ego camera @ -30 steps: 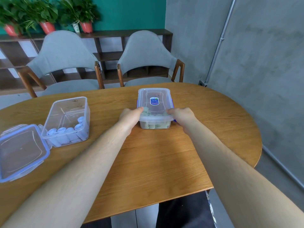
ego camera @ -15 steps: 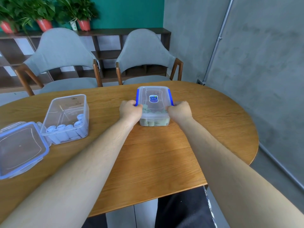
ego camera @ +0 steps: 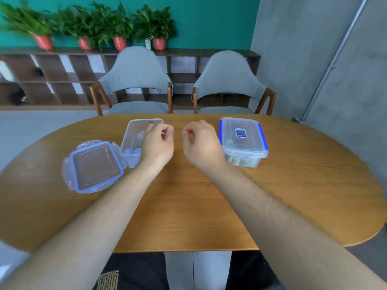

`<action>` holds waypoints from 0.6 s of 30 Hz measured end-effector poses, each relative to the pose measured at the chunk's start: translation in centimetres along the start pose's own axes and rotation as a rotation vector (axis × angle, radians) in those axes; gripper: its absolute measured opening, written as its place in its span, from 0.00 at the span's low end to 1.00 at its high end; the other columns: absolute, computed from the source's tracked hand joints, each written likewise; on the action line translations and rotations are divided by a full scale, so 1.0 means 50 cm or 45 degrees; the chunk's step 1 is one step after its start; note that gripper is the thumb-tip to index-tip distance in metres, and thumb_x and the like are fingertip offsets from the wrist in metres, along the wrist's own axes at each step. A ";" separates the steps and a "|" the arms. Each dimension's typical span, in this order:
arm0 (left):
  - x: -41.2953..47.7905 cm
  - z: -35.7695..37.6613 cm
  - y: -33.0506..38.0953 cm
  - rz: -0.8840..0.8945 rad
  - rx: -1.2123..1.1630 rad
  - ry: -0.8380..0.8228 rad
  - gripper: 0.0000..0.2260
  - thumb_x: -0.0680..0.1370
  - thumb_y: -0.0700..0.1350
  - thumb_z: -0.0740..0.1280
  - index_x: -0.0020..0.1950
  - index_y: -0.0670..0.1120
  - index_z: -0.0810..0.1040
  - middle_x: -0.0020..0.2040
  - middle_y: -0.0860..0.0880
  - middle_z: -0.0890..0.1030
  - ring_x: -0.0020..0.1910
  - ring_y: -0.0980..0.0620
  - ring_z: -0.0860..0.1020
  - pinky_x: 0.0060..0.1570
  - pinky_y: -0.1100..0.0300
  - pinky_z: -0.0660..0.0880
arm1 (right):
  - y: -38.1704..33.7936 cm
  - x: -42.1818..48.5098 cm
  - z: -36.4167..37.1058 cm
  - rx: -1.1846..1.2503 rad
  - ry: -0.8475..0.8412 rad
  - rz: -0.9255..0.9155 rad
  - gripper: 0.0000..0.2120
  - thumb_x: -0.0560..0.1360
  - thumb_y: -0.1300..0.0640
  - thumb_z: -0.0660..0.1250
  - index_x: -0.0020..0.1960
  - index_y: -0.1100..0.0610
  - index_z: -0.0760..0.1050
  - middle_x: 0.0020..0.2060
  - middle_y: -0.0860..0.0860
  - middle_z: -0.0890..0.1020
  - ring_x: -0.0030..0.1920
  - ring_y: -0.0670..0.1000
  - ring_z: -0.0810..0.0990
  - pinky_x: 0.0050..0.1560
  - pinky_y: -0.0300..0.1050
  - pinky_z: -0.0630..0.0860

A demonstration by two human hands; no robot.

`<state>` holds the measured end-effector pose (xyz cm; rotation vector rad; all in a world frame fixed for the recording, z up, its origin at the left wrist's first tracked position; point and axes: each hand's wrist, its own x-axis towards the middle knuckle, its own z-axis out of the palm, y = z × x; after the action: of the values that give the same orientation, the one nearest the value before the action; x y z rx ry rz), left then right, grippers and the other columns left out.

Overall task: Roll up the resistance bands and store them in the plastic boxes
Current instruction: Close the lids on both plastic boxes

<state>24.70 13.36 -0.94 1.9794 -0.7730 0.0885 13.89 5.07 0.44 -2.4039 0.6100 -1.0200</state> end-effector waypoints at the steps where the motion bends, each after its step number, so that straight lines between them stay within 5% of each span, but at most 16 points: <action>1: -0.004 -0.041 -0.030 -0.035 0.025 0.058 0.08 0.84 0.46 0.60 0.51 0.51 0.79 0.53 0.51 0.74 0.47 0.52 0.76 0.47 0.60 0.70 | -0.035 -0.003 0.039 0.034 -0.064 -0.063 0.09 0.77 0.58 0.61 0.50 0.57 0.81 0.46 0.53 0.79 0.49 0.55 0.76 0.52 0.48 0.75; 6: -0.049 -0.234 -0.223 -0.222 0.282 0.209 0.09 0.80 0.40 0.62 0.42 0.44 0.80 0.43 0.45 0.78 0.48 0.43 0.77 0.49 0.53 0.71 | -0.188 -0.035 0.231 0.110 -0.373 -0.258 0.09 0.75 0.62 0.61 0.42 0.60 0.80 0.42 0.57 0.82 0.48 0.59 0.78 0.50 0.52 0.75; 12: -0.104 -0.337 -0.382 -0.585 0.449 0.131 0.11 0.81 0.47 0.62 0.61 0.46 0.79 0.61 0.41 0.76 0.63 0.39 0.70 0.64 0.51 0.66 | -0.276 -0.071 0.398 -0.011 -0.723 -0.308 0.12 0.78 0.55 0.63 0.54 0.59 0.82 0.52 0.57 0.82 0.56 0.58 0.78 0.60 0.51 0.73; 18: -0.105 -0.371 -0.400 -0.601 -0.151 0.146 0.18 0.78 0.38 0.56 0.62 0.49 0.80 0.56 0.52 0.82 0.56 0.53 0.78 0.49 0.65 0.73 | -0.326 -0.088 0.475 -0.012 -0.842 -0.236 0.12 0.77 0.53 0.63 0.38 0.57 0.78 0.38 0.53 0.82 0.44 0.57 0.79 0.45 0.51 0.77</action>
<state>36.21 37.49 -8.49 1.9733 -0.2192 -0.1203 32.42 26.10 -7.56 -2.6238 0.1553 -0.2332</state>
